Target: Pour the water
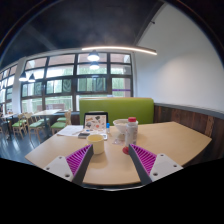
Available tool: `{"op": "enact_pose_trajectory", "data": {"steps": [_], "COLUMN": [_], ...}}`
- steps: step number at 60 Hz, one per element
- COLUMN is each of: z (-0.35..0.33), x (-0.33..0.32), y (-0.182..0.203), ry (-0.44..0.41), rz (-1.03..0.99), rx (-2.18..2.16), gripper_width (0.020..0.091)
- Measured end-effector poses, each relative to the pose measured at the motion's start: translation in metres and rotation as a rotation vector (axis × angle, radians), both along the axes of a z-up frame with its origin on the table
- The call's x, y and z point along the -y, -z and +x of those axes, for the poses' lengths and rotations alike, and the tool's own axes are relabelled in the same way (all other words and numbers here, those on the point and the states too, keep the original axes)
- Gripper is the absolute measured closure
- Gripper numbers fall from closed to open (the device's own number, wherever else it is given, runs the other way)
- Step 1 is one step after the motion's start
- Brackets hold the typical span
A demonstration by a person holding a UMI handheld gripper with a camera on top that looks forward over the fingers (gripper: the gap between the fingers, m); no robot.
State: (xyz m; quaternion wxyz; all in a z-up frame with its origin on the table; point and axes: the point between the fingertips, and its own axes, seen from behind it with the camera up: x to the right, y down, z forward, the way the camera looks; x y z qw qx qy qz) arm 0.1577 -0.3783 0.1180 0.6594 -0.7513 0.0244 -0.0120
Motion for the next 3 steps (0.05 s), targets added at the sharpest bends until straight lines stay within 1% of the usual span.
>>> {"op": "enact_pose_trajectory", "data": {"steps": [3], "z": [-0.0071], "x": [0.0114], "y": [-0.0023], "ry": [-0.005], "rz": [0.013], "rx": [-0.01], "gripper_width": [0.0289]}}
